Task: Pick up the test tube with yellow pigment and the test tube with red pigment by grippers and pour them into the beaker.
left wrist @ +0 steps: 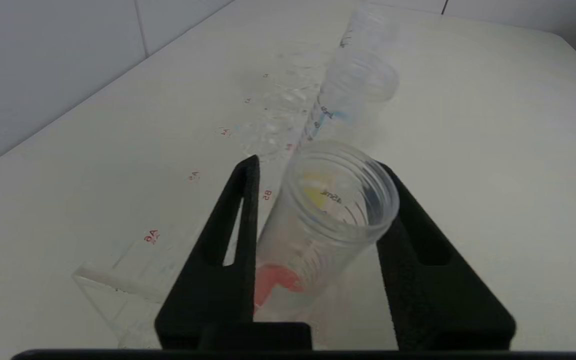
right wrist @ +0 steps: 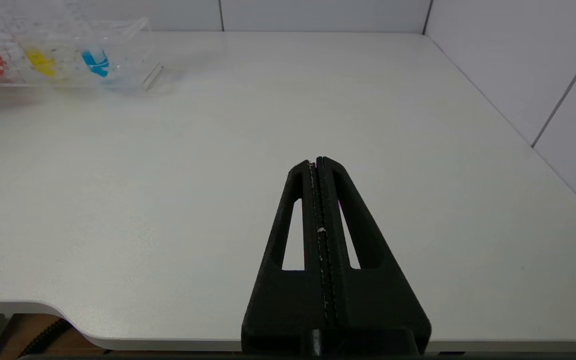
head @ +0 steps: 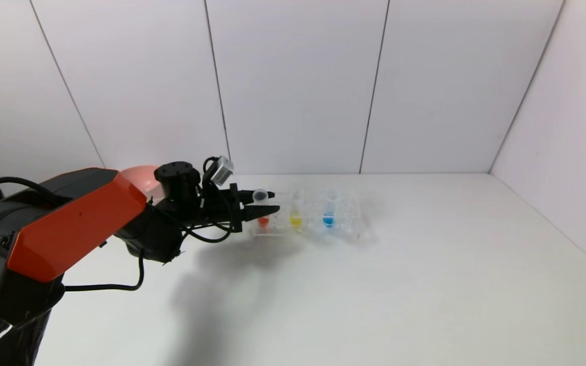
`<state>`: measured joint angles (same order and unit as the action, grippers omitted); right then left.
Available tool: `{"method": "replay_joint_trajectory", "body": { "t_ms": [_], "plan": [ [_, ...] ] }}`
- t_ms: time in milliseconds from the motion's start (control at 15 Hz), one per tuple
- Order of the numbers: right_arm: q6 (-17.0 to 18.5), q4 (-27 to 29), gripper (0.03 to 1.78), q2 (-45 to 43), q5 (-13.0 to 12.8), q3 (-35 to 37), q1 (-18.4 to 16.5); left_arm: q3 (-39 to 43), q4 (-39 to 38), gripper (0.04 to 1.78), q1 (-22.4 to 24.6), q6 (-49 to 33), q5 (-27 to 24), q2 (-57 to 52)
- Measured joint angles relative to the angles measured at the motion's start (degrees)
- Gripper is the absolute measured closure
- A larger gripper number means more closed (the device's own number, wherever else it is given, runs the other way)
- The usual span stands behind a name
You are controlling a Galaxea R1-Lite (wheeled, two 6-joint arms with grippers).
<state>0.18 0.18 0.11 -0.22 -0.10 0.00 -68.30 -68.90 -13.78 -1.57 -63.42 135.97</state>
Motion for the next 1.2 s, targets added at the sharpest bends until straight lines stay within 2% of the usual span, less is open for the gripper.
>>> {"method": "replay_joint_trajectory", "body": {
  "t_ms": [133, 1200],
  "plan": [
    [0.0, 0.0, 1.70, 0.0, 0.0, 0.0, 0.0, -0.1, -0.1, 1.29, 0.0, 0.0, 0.2, 0.1],
    [0.0, 0.0, 1.70, 0.0, 0.0, 0.0, 0.0, -1.0, 0.6, 1.29, 0.1, -1.2, 0.5, -0.6]
  ]
}}
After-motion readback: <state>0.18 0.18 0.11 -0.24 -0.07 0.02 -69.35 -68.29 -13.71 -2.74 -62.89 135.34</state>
